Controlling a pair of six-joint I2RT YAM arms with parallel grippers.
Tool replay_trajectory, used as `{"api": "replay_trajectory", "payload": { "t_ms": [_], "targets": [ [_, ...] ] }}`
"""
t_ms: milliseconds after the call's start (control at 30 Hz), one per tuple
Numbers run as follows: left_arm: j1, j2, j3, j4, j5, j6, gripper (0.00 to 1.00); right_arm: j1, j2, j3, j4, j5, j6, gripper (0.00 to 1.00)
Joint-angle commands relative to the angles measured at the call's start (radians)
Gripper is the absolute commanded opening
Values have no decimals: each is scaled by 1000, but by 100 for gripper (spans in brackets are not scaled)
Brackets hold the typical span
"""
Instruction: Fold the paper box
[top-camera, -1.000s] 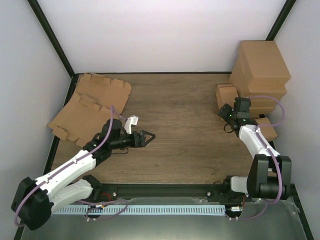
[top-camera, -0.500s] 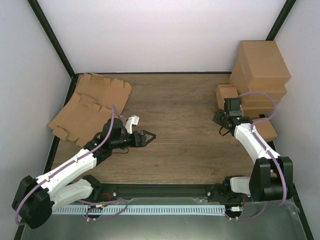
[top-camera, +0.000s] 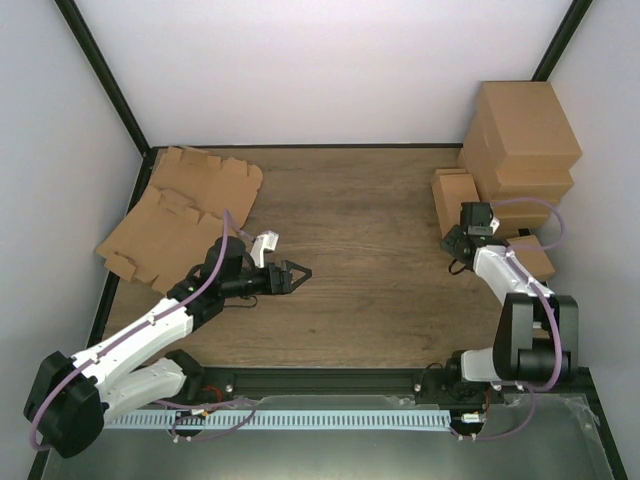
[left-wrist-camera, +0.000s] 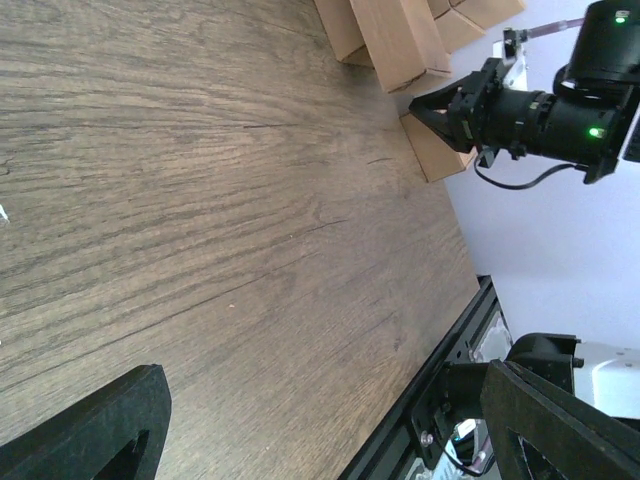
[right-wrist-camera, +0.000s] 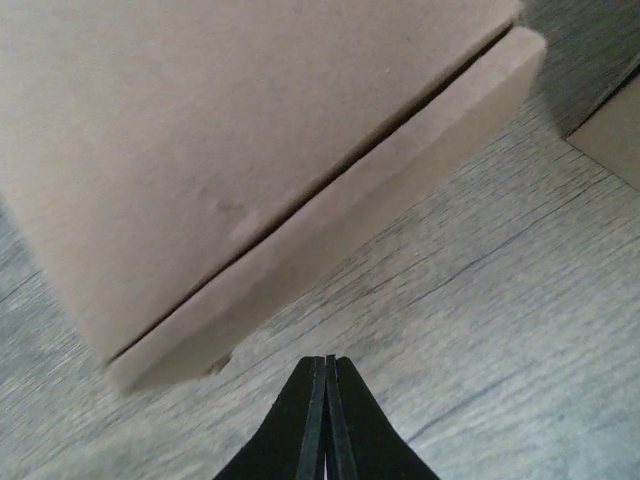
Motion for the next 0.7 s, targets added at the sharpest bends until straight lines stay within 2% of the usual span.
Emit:
{"api": "replay_trajectory", "payload": {
  "t_ms": [0,333,667],
  "targets": [
    [4,-12,25,-1,4,18,88,-24,89,75,82,-5,17,1],
    [3,-5,33,-12,-7,44,88,-24,261,226,103,-30,49,1],
    [4,11,32,-7,-10,46,88,-24,345,345,59,18,63,1]
  ]
}}
